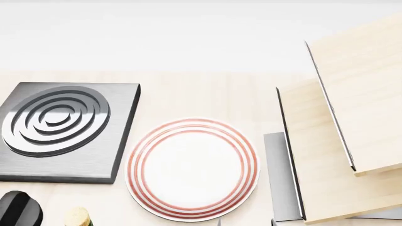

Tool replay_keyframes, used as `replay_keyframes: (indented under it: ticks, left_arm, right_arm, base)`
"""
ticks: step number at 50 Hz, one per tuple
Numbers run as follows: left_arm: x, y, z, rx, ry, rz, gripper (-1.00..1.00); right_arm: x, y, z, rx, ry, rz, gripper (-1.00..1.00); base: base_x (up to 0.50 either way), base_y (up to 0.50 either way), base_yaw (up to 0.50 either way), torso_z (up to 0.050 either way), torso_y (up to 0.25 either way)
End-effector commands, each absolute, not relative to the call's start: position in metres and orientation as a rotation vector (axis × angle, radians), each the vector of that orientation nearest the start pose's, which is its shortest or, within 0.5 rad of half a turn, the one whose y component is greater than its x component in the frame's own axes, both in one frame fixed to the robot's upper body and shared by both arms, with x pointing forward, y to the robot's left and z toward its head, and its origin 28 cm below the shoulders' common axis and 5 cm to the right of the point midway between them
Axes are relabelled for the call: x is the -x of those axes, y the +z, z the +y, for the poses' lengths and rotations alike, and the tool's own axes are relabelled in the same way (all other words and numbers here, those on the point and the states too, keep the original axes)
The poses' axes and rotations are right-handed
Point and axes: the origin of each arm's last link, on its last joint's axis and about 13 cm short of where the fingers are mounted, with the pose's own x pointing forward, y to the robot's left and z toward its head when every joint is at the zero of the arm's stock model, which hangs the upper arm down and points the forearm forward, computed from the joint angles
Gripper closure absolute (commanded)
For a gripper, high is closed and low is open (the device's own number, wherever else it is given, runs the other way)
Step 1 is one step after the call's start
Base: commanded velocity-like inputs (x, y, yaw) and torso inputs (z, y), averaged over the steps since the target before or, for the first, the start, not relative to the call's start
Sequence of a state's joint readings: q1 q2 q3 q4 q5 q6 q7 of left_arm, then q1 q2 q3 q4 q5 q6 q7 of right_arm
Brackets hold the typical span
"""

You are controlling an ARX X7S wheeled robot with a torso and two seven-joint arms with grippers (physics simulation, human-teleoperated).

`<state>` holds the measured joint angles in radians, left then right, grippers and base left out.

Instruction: Pick up the akita bowl and put it on the plate.

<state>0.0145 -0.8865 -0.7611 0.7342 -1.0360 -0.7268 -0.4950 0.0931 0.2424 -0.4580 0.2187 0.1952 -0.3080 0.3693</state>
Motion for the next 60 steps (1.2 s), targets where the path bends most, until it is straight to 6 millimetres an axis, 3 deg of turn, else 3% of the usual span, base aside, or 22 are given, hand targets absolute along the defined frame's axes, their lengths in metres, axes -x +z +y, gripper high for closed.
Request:
replay_keyframes:
  ticks: [1, 10, 34, 49, 60]
  left_arm:
    - [-0.167, 0.269, 0.359, -0.064, 0.425, -0.492, 1.0]
    - [-0.198, 0.275, 0.355, -0.105, 0.42, -0.523, 1.0]
    - [-0.273, 0.283, 0.311, 0.107, 0.155, -0.57, 1.0]
    - [-0.318, 0.29, 0.291, 0.196, 0.097, -0.555, 1.0]
    - [-0.347, 0.313, 0.275, 0.237, 0.063, -0.573, 1.0]
  right_arm:
    - [-0.212, -0.009, -0.078, 0.036, 0.038, -0.091, -1.0]
    - [-0.212, -0.011, -0.078, 0.036, 0.039, -0.085, -1.0]
    - [-0.214, -0.017, -0.079, 0.039, 0.034, -0.071, -1.0]
    - [-0.214, -0.019, -0.078, 0.035, 0.046, -0.061, -1.0]
    - [-0.215, -0.021, -0.078, 0.035, 0.047, -0.055, -1.0]
  base:
    - [0.0, 0.0, 0.0, 0.0, 0.0]
    - [0.0, 0.0, 0.0, 0.0, 0.0]
    - [0.0, 0.0, 0.0, 0.0, 0.0]
    - [0.0, 0.0, 0.0, 0.0, 0.001]
    - [0.0, 0.0, 0.0, 0.0, 0.001]
